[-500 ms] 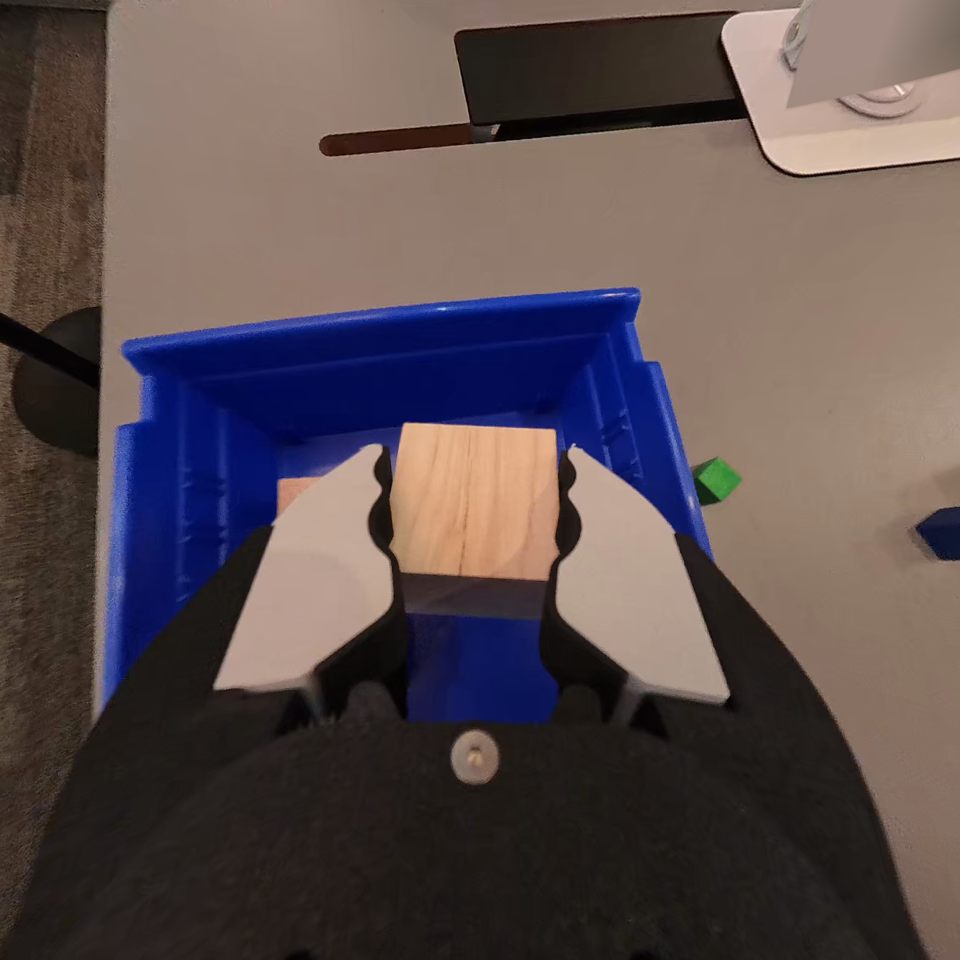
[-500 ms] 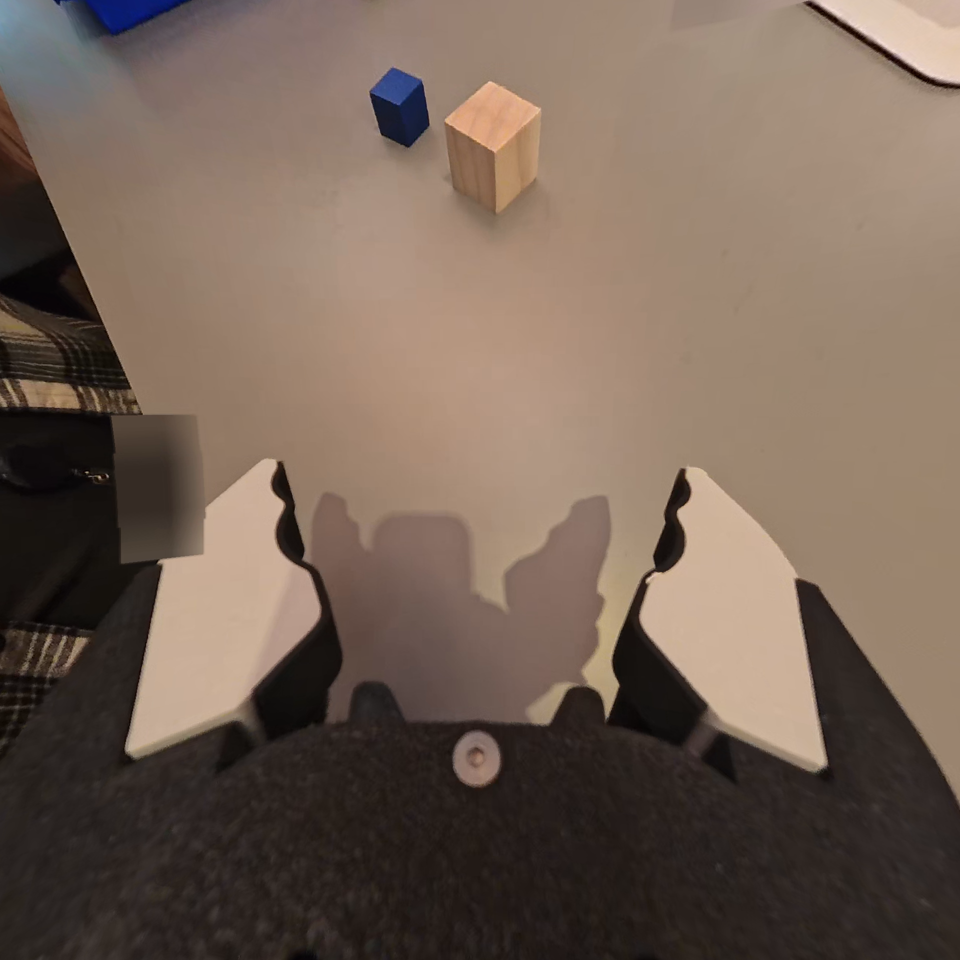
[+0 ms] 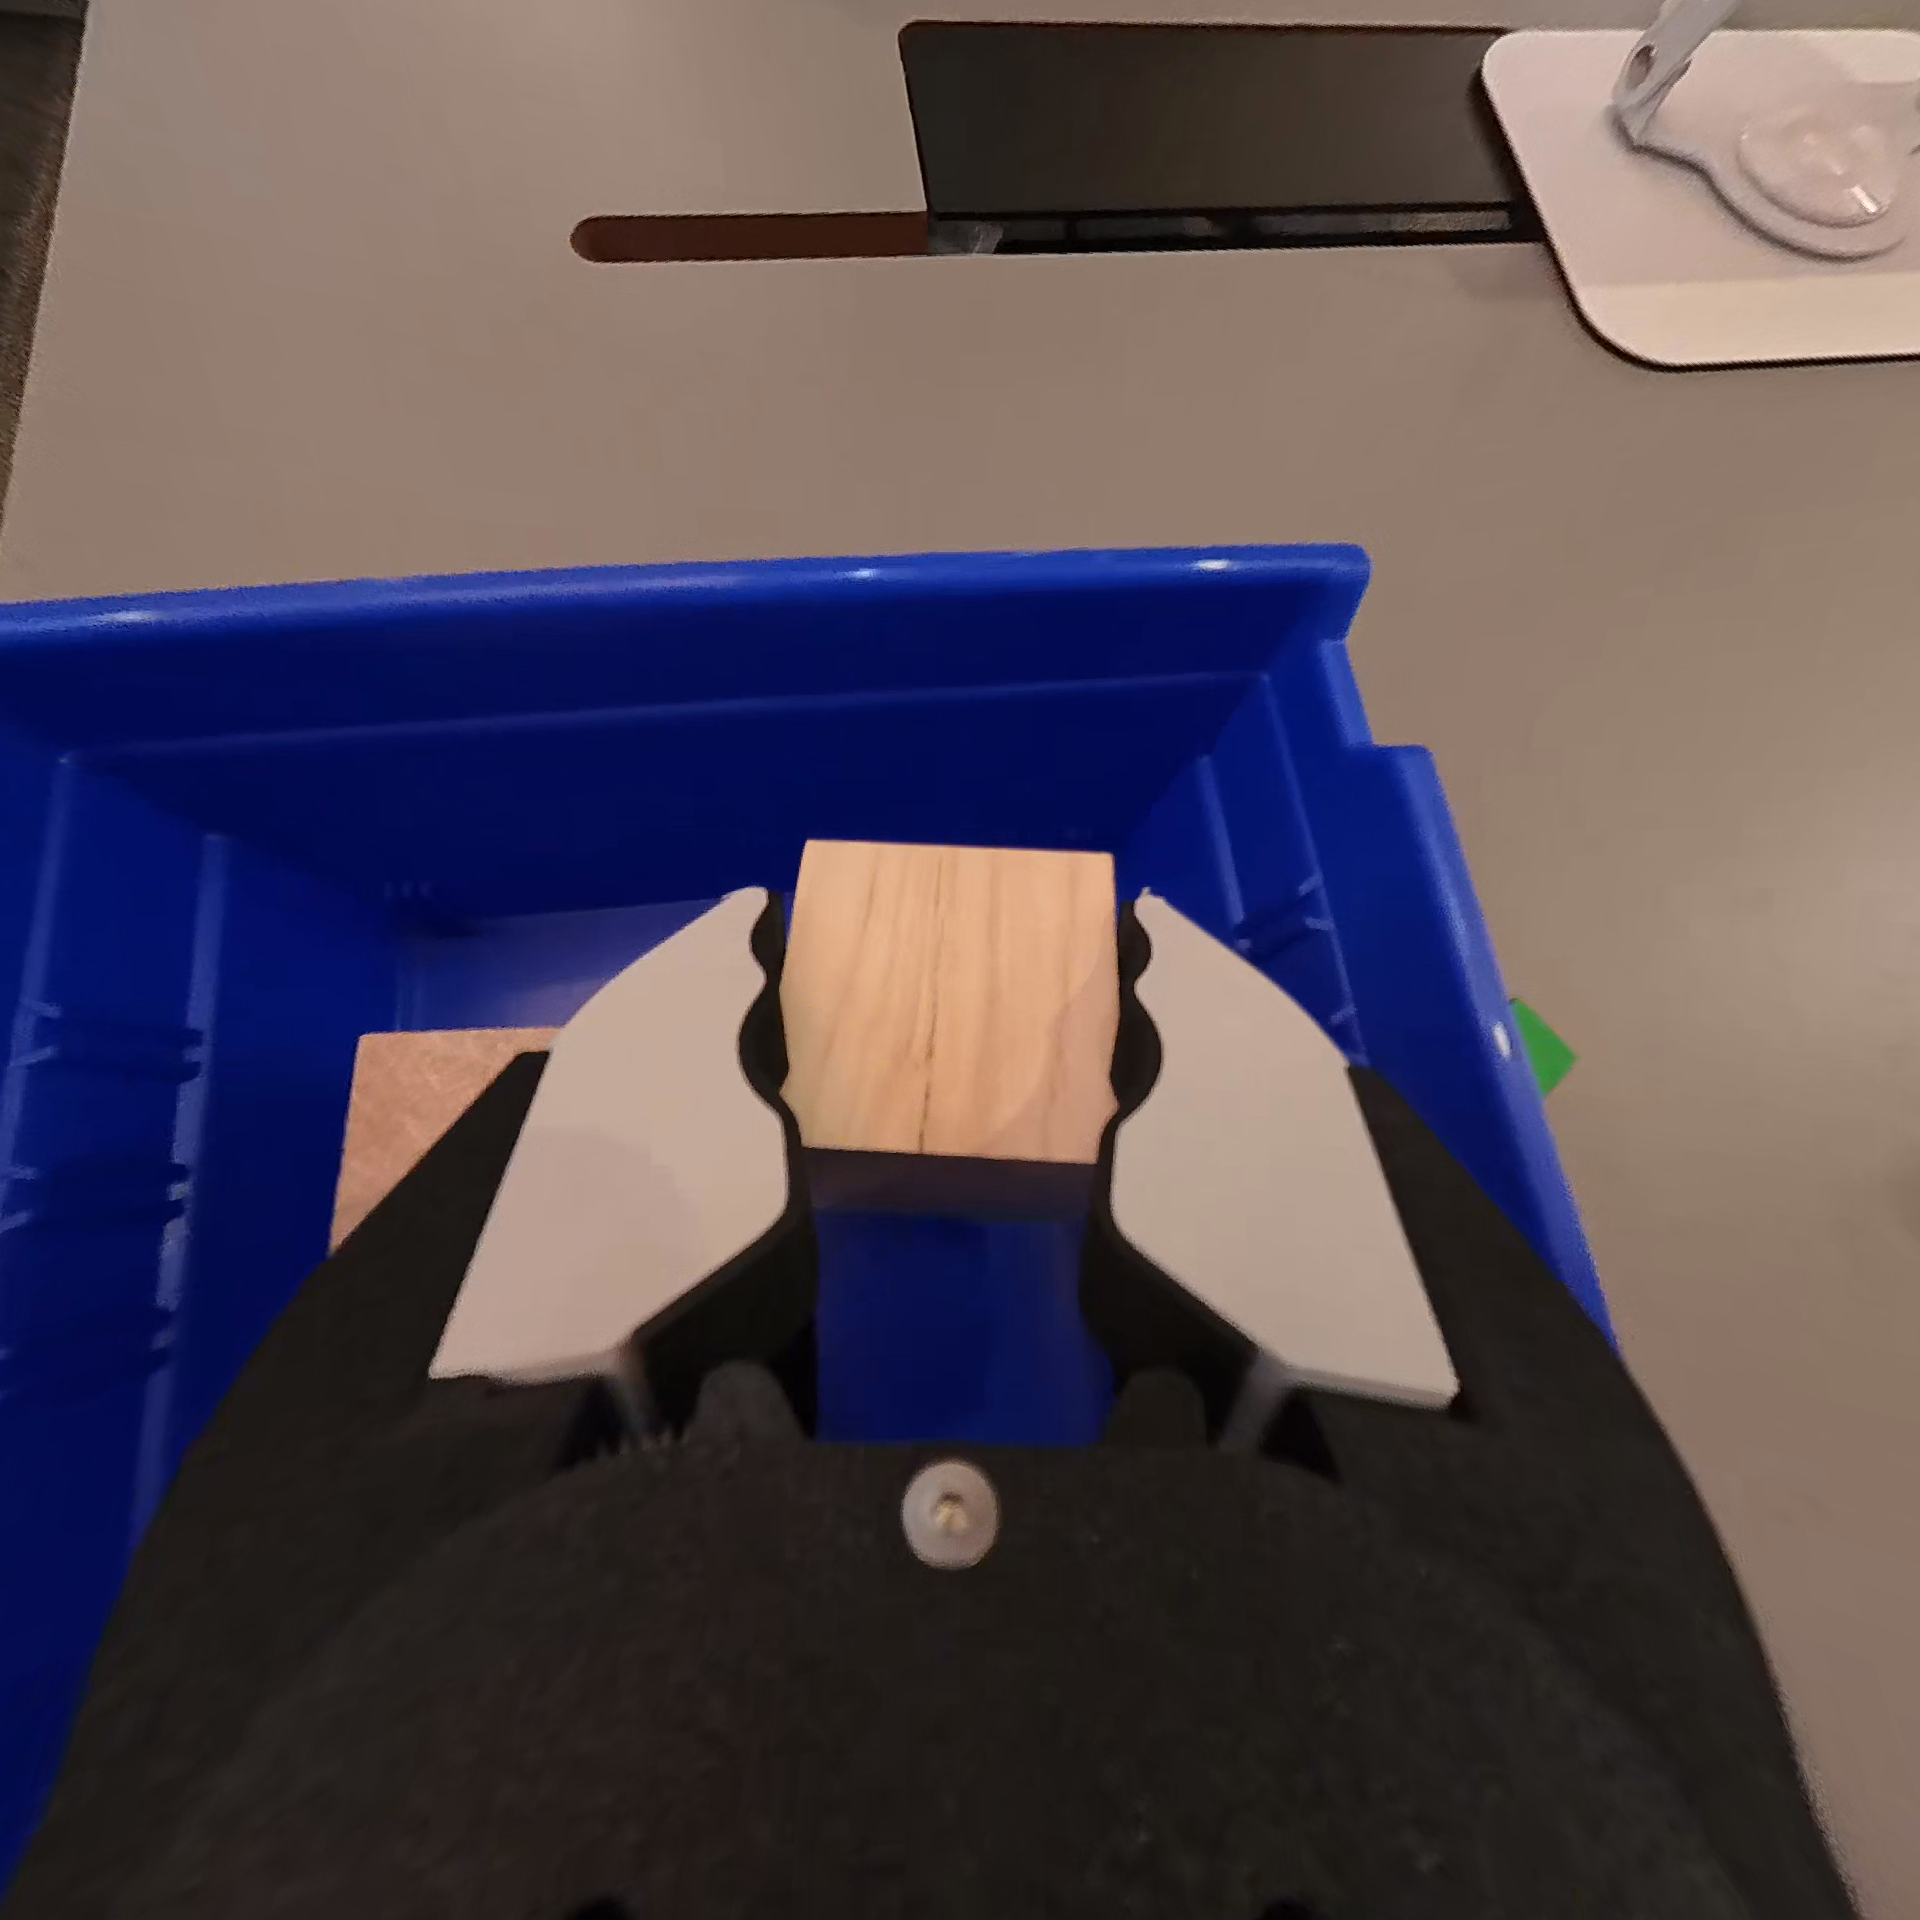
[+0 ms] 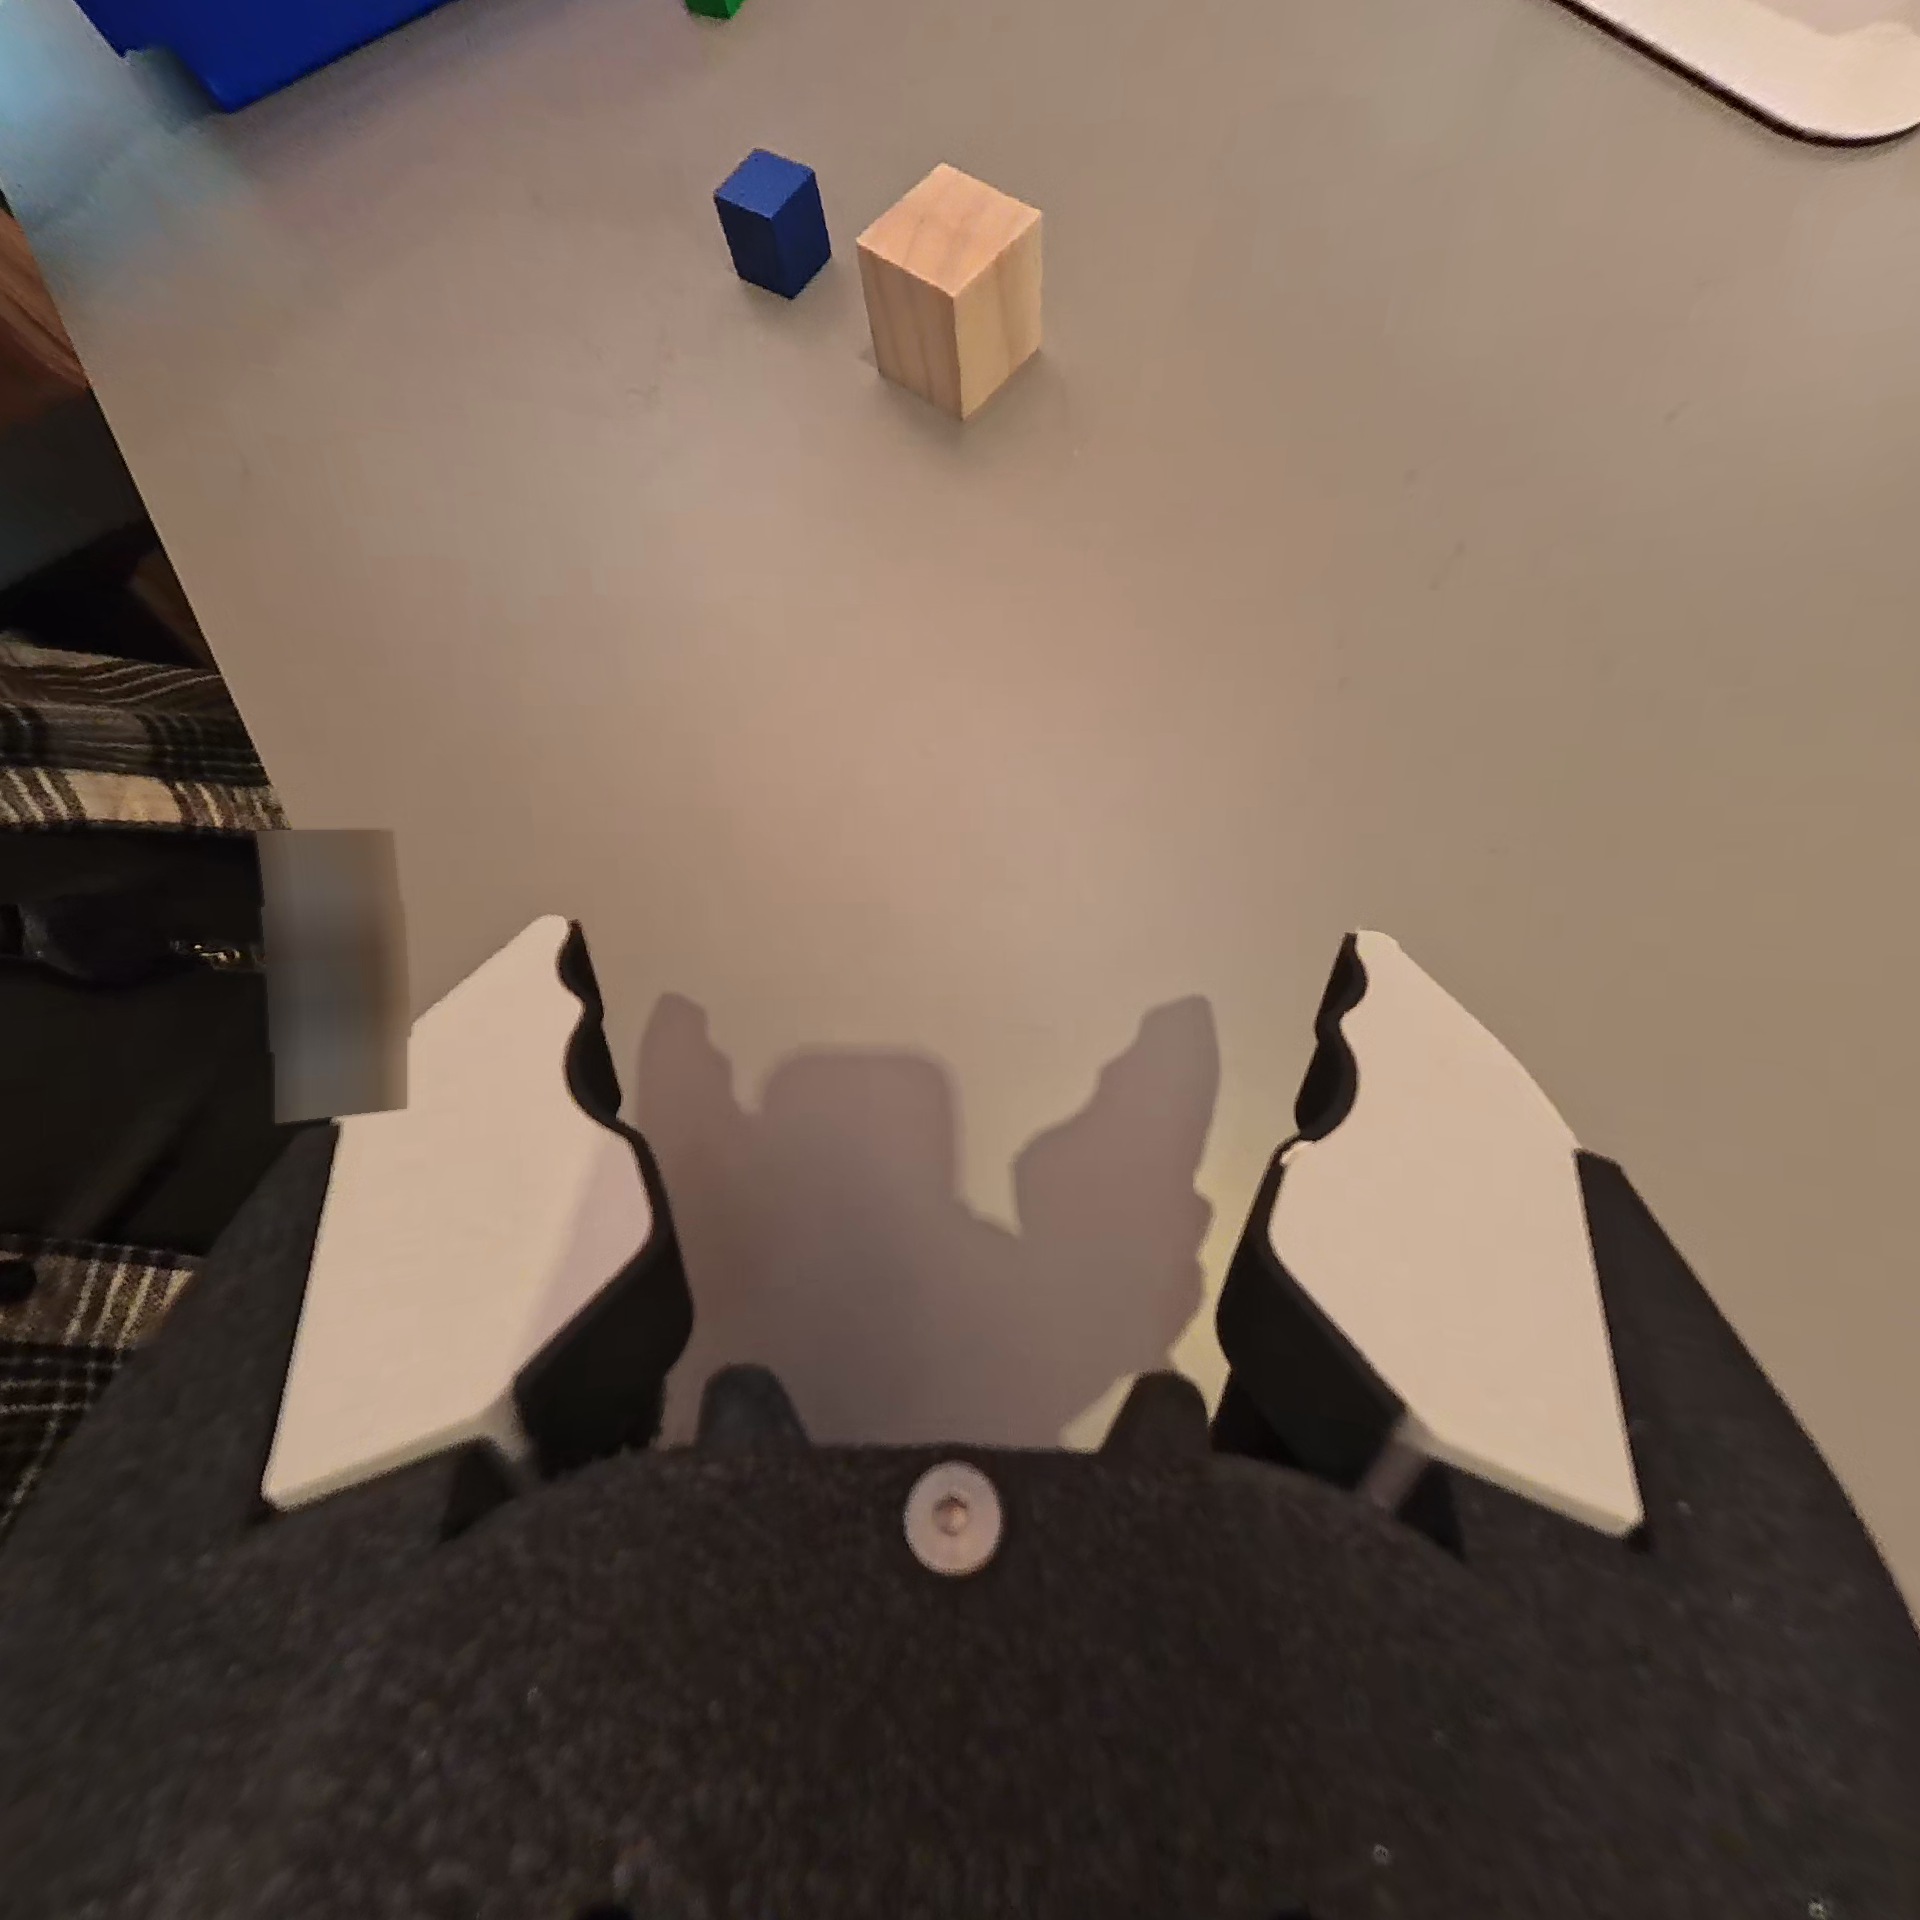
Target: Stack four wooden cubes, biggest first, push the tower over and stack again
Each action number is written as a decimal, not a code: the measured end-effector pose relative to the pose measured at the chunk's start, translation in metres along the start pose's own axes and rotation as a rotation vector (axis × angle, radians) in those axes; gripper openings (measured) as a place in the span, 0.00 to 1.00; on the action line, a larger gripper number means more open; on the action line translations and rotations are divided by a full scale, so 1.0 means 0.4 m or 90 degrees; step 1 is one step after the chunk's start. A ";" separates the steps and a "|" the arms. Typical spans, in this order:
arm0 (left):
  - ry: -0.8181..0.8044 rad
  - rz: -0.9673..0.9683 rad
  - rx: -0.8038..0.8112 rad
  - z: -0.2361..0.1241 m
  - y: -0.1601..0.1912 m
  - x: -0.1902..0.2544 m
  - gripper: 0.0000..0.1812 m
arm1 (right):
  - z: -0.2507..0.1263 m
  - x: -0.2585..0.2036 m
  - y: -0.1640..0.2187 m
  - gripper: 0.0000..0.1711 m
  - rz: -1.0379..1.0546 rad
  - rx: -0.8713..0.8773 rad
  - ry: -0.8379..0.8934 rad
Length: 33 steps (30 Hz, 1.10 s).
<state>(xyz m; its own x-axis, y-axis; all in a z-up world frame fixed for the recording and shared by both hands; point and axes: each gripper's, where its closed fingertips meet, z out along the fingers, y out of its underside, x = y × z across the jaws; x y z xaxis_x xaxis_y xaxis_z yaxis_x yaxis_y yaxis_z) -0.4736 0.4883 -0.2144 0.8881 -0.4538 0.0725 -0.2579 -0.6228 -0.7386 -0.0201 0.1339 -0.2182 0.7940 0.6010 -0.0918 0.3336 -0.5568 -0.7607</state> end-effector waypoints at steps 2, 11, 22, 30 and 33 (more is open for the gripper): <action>-0.006 0.005 -0.004 0.011 0.009 -0.001 0.33 | 0.001 -0.001 -0.003 0.75 -0.002 0.001 -0.001; -0.015 0.007 -0.029 0.051 0.062 -0.001 0.34 | -0.006 -0.004 -0.006 0.74 -0.005 -0.003 0.000; 0.011 -0.012 0.031 -0.059 -0.022 -0.022 0.45 | -0.006 -0.012 -0.024 0.76 -0.014 0.001 0.003; 0.147 0.169 0.075 -0.292 -0.195 0.147 0.46 | -0.008 -0.017 -0.021 0.76 -0.017 0.001 0.004; 0.203 0.316 0.009 -0.297 -0.173 0.318 0.50 | 0.000 -0.023 -0.015 0.76 -0.018 -0.002 -0.001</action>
<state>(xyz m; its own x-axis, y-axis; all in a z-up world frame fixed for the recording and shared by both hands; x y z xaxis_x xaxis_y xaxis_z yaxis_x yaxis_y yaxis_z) -0.3878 0.3979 -0.0742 0.5035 -0.8595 -0.0882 -0.6064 -0.2789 -0.7446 -0.0294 0.1318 -0.2127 0.7831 0.6178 -0.0716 0.3572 -0.5410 -0.7614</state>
